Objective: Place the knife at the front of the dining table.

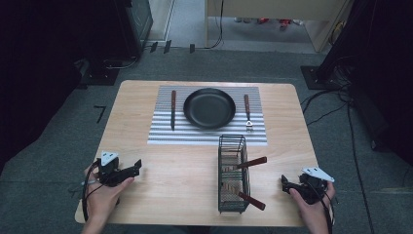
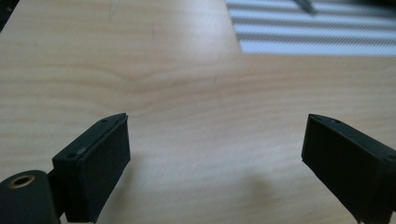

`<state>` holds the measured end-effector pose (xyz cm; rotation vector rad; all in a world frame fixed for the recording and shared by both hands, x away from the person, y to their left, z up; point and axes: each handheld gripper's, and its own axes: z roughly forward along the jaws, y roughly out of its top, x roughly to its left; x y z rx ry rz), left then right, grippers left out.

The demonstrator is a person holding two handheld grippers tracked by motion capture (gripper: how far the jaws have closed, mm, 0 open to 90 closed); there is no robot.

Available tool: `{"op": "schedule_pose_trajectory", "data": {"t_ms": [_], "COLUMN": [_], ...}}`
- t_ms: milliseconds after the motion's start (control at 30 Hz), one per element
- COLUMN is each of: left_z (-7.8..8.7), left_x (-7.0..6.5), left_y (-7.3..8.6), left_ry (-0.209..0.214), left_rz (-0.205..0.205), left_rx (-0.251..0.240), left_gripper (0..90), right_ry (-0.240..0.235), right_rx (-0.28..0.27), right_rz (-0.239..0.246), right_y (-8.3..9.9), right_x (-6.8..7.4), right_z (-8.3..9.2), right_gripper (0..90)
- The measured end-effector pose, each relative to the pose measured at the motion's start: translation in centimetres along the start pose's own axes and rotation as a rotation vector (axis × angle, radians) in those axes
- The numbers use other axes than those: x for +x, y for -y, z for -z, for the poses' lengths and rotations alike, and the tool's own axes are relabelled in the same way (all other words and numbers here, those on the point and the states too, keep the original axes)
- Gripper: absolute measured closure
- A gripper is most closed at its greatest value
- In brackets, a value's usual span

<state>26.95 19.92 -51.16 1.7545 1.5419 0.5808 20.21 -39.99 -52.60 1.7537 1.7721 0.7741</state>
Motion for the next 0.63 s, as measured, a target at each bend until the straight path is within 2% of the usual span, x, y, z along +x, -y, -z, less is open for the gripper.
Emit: {"op": "schedule_pose_trajectory", "data": {"t_ms": [67,133,233,300,400,633], "left_z": [0.22,0.13,0.03,-0.09,-0.52,-0.53], "left_x": [0.42,0.89,1.02,0.89,0.69,0.67], "left_y": [0.3,0.5,0.65,0.59,0.38,0.37], "left_ry": [-0.016,-0.032,-0.05,-0.055,-0.099,-0.104], "left_rz": [0.0,0.013,0.013,-0.007,-0.078,-0.073], "left_rx": [0.004,0.028,0.018,0.026,0.056,0.056], "left_gripper": [7.9,7.9,7.9,8.0,8.8,8.1], "right_ry": [0.0,0.0,0.0,0.002,0.004,0.003], "right_rx": [0.0,0.0,0.0,0.0,0.0,-0.001], "right_rz": [0.0,0.0,0.0,-0.002,-0.003,-0.004], "right_y": [0.0,0.0,0.0,0.01,0.03,0.04], "right_x": [0.0,0.0,0.0,0.02,0.03,0.03], "right_z": [0.0,0.0,0.0,0.01,0.03,0.02], "right_gripper": [3.3,3.3,3.3,3.3,3.3,3.3]}}
